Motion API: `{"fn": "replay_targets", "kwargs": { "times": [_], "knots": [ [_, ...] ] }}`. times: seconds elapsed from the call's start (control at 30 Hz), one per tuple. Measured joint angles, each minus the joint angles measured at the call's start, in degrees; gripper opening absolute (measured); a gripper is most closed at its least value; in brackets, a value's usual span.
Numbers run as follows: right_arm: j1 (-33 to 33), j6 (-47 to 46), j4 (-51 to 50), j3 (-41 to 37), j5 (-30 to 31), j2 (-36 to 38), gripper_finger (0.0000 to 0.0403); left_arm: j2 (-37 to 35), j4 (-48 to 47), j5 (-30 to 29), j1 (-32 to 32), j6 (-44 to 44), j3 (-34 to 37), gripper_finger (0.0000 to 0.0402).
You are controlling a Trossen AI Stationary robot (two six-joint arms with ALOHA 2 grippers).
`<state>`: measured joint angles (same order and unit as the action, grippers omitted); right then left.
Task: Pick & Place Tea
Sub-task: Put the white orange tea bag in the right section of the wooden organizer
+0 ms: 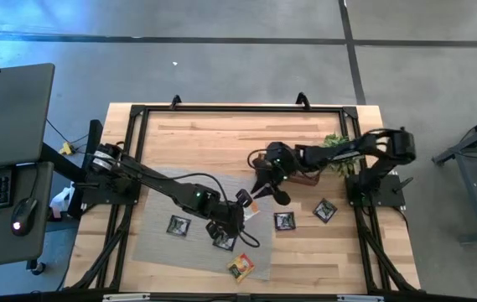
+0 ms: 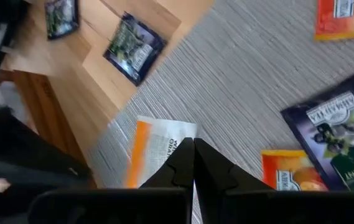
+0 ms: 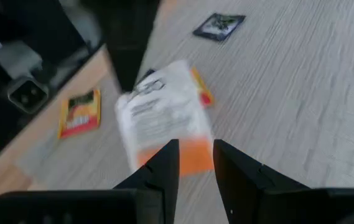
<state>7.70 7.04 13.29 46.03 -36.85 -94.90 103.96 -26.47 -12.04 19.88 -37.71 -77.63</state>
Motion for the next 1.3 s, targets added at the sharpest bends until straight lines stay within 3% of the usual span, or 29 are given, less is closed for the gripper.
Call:
{"fn": "replay_targets", "kwargs": {
  "times": [0.13,0.3,0.43,0.67,1.0,1.2,1.3],
  "knots": [
    [0.2,-4.4,7.0,0.0,-0.4,-4.0,0.0095,0.0,-0.4,0.0,0.0,0.0,0.0,0.0000],
    [0.8,-1.6,7.3,0.0,4.2,-4.8,0.0095,0.0,-0.6,0.0,0.0,0.0,0.0,0.0000],
    [1.5,-1.2,7.6,0.0,-0.3,-4.8,0.0095,0.0,-0.7,-0.2,0.0,-1.1,0.0,0.0000],
    [1.6,-8.4,6.7,0.0,-7.6,-4.8,0.0094,0.0,0.1,-2.5,0.0,-8.1,0.0,0.0000],
    [2.1,-8.3,7.3,0.0,-6.2,-4.8,0.0094,0.0,1.1,-1.6,1.3,-23.1,0.0,0.0000],
    [2.8,-8.5,7.4,0.0,-7.3,-4.8,0.0094,0.0,1.1,-3.3,1.6,-23.6,0.0,0.0000],
    [2.7,-9.9,6.5,0.0,-10.6,-4.8,0.0094,0.0,1.1,-5.3,1.5,-23.6,0.0,0.0000]
  ]
}}
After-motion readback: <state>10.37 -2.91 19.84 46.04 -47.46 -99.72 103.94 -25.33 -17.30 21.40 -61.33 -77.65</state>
